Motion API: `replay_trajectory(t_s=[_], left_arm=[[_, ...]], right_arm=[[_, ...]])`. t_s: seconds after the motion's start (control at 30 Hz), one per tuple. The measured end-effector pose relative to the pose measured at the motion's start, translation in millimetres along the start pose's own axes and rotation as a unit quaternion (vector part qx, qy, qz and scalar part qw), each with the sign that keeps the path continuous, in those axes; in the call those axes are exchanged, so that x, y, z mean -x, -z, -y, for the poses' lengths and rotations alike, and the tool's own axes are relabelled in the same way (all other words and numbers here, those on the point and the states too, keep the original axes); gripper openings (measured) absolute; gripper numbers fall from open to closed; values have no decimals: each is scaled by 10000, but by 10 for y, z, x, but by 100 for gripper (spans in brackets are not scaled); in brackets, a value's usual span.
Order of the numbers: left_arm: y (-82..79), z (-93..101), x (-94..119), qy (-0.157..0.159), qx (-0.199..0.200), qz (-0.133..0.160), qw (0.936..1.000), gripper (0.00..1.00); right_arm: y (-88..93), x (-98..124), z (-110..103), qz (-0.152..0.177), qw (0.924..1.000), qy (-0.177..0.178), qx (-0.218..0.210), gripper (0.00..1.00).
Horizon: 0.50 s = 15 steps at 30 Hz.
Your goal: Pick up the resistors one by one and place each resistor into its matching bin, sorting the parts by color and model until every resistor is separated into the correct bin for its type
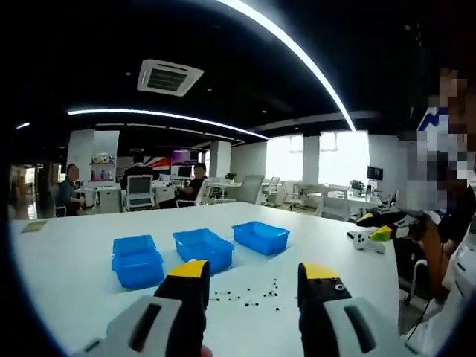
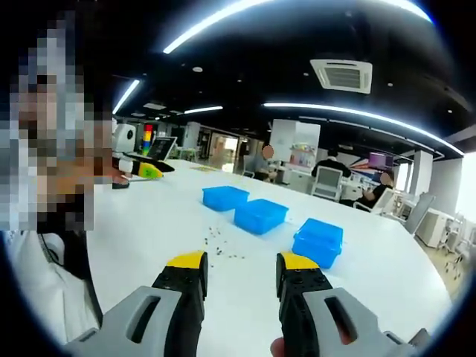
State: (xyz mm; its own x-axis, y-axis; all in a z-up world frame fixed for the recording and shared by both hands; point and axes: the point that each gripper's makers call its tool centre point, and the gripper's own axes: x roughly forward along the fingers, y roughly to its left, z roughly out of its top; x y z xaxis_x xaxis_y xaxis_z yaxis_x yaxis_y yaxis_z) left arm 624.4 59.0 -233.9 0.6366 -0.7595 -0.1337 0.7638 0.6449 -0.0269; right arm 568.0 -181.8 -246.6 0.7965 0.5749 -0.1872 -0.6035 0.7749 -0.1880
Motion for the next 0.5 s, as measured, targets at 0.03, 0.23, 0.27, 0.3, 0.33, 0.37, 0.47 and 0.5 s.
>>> replay_trajectory(t_s=[0.03, 0.23, 0.27, 0.3, 0.33, 0.37, 0.47, 0.5], left_arm=[[10, -2, 1, 14, -51, -40, 10000, 47], [169, 60, -98, 293, -830, -690, 9937, 41], [176, 83, -129, 360, -860, -767, 9927, 41], [192, 98, -161, 427, -938, -879, 9908, 41], [228, 102, -202, 489, -1040, -1092, 9874, 41], [244, 120, -241, 564, -1123, -1213, 9846, 41], [287, 146, -371, 837, -1328, -1551, 9754, 40], [253, 159, -441, 933, -1438, -1479, 9740, 38]], right_arm=[[-1, 0, 1, 1, 10000, 2, 0, 39], [-8, 20, 6, 10, 10000, 28, 6, 39], [-10, 23, 9, 12, 10000, 38, 7, 39], [-12, 25, 11, 17, 10000, 45, 8, 39], [-14, 27, 12, 20, 10000, 46, 3, 39], [-14, 28, 11, 21, 10000, 46, 3, 39], [-10, 28, 3, 15, 10000, 35, 11, 39], [-11, 27, 2, 18, 10000, 34, 11, 39]])
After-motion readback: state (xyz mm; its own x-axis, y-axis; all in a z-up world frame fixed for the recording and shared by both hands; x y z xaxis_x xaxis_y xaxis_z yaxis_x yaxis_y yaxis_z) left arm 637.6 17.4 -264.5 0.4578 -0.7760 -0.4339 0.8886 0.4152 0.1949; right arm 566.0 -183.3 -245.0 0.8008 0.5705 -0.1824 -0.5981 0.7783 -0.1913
